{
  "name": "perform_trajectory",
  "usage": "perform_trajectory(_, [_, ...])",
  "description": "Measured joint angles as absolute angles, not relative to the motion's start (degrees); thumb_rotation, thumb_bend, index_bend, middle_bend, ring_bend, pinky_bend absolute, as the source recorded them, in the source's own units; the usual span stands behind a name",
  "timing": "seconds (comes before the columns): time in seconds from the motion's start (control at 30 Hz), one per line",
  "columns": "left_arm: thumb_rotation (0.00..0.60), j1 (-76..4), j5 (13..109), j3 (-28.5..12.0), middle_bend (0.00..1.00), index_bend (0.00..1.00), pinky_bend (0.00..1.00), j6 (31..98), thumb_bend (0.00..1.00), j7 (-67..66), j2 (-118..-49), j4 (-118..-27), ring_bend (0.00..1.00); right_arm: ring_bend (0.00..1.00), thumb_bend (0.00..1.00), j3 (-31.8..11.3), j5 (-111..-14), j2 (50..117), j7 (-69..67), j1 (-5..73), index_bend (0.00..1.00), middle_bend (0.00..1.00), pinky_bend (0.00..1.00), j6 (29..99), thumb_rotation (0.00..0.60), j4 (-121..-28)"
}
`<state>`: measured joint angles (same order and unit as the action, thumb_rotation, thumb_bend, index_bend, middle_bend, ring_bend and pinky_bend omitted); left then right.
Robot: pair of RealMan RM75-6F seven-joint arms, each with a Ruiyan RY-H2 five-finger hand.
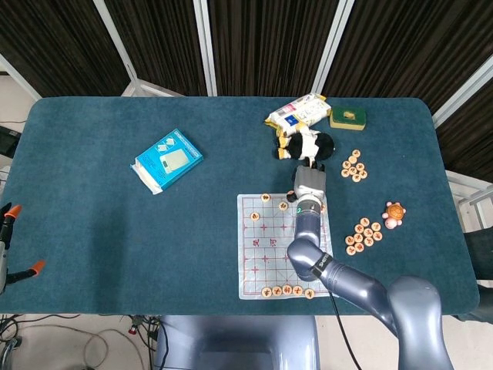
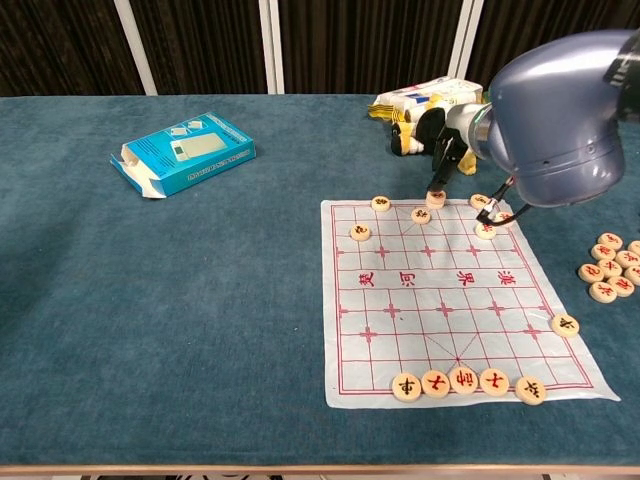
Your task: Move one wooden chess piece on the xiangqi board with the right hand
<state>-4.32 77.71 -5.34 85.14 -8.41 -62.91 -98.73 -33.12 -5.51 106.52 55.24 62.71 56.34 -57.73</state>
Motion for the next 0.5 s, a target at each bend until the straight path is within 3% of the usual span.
perform_trajectory(0.2, [0.6, -4.3, 77.6, -5.3, 0.0, 0.02, 0.04, 85.2, 0.01, -8.4, -62.8, -98.9, 0.0, 0.0, 0.34, -33.1, -6.3, 101.5, 54.8, 60.6, 0.37, 0.0, 0.0, 57.8, 0.6, -67.3])
perform_trajectory(0.33, [0.6, -4.1, 77.8, -5.3, 0.0, 0.02, 0.04, 85.6, 0.01, -8.3, -62.7, -99.0, 0.0, 0.0, 0.34, -32.6, -7.8, 95.5, 53.7, 57.6, 0.36, 0.0, 0.0, 59.1, 0.6, -79.1])
perform_trajectory(0.5, [0.6, -3.9, 78.2, -5.2, 0.0, 0.02, 0.04, 86.0, 0.01, -8.1, -62.5, -99.2, 0.0, 0.0, 0.34, -30.8, -12.8, 85.6, 51.0, 51.7, 0.22, 0.0, 0.0, 60.4, 0.6, -96.9])
